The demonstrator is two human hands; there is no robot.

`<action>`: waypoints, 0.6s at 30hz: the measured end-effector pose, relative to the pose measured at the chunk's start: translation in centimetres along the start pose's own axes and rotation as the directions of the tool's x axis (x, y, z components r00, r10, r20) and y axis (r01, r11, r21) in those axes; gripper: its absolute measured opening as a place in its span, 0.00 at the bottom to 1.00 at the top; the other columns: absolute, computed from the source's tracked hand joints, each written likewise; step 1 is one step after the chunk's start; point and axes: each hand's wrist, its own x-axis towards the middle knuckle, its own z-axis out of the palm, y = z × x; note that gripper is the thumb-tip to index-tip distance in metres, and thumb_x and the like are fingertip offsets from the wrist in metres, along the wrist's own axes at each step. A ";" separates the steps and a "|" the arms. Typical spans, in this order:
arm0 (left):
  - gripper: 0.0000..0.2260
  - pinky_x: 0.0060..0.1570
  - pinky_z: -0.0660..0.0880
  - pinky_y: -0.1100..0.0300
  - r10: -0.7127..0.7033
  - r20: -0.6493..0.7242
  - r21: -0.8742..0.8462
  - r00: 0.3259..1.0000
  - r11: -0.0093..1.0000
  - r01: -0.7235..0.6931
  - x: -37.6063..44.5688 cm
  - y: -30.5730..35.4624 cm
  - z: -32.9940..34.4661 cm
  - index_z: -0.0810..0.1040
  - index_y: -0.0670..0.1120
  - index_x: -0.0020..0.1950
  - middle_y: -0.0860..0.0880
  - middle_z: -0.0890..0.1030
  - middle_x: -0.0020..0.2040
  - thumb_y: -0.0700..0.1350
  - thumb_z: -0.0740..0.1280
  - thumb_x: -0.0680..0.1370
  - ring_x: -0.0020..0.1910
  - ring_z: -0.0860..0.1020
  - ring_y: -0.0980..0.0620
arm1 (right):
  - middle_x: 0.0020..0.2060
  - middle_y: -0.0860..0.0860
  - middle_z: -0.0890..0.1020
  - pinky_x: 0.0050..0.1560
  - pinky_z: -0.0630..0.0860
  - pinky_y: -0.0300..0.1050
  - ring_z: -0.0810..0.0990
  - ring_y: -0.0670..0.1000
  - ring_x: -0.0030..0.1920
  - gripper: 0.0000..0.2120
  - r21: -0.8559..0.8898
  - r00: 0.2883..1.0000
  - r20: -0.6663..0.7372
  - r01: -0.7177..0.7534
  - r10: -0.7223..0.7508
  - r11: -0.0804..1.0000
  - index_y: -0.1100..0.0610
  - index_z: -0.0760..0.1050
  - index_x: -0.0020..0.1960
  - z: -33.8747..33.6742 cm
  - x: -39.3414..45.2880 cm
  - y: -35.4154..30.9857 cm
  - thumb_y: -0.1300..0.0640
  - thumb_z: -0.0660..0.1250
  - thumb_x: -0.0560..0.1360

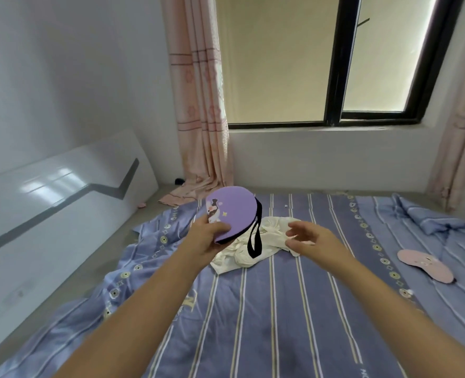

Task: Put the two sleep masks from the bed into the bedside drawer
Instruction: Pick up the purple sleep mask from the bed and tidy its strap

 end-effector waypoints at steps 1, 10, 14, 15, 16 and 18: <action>0.17 0.28 0.80 0.65 -0.005 0.028 0.010 1.000 1.000 0.005 0.0 0.1 0.2 0.74 0.46 0.46 0.46 0.76 0.43 0.25 0.54 0.75 0.40 0.75 0.49 | 0.48 0.49 0.77 0.48 0.73 0.36 0.76 0.47 0.48 0.20 -0.018 1.000 -0.015 0.003 -0.003 1.000 0.57 0.71 0.61 0.4 0.3 -0.2 0.62 0.69 0.70; 0.12 0.31 0.77 0.62 -0.028 0.038 0.230 0.999 0.973 0.019 0.3 1.5 2.0 0.74 0.47 0.45 0.48 0.75 0.43 0.32 0.57 0.75 0.40 0.75 0.50 | 0.32 0.47 0.80 0.43 0.73 0.45 0.80 0.55 0.37 0.11 -0.045 0.979 -0.151 0.131 -0.136 0.990 0.55 0.75 0.35 2.6 1.9 -2.7 0.63 0.61 0.74; 0.11 0.26 0.77 0.66 -0.042 -0.031 0.199 0.999 0.979 0.047 0.9 0.6 1.8 0.73 0.48 0.36 0.49 0.76 0.37 0.37 0.59 0.77 0.35 0.75 0.53 | 0.33 0.48 0.80 0.36 0.72 0.30 0.80 0.50 0.36 0.09 -0.129 0.984 -0.095 0.136 -0.148 0.982 0.63 0.77 0.45 2.3 1.8 -2.1 0.63 0.59 0.75; 0.13 0.23 0.75 0.68 -0.031 -0.049 0.205 0.998 0.978 0.041 1.0 0.3 1.7 0.73 0.48 0.35 0.48 0.75 0.35 0.36 0.59 0.77 0.33 0.75 0.53 | 0.35 0.54 0.82 0.39 0.73 0.37 0.80 0.54 0.38 0.09 -0.139 0.986 -0.092 0.128 -0.142 0.982 0.65 0.77 0.46 2.2 1.7 -1.8 0.63 0.59 0.75; 0.13 0.21 0.74 0.70 -0.017 -0.067 0.212 0.998 0.977 0.031 1.1 0.0 1.4 0.72 0.47 0.35 0.48 0.75 0.35 0.34 0.58 0.77 0.33 0.74 0.52 | 0.38 0.60 0.82 0.41 0.73 0.44 0.80 0.58 0.40 0.09 -0.140 0.986 -0.100 0.120 -0.135 0.983 0.66 0.77 0.47 1.9 1.8 -1.5 0.64 0.59 0.75; 0.09 0.19 0.73 0.69 0.008 -0.115 0.200 0.993 0.980 0.016 1.2 -0.1 1.1 0.73 0.42 0.40 0.45 0.74 0.37 0.33 0.58 0.77 0.33 0.73 0.51 | 0.38 0.64 0.80 0.41 0.70 0.47 0.76 0.59 0.39 0.08 -0.120 0.986 -0.127 0.089 -0.105 0.989 0.68 0.77 0.45 1.3 1.8 -1.0 0.64 0.61 0.74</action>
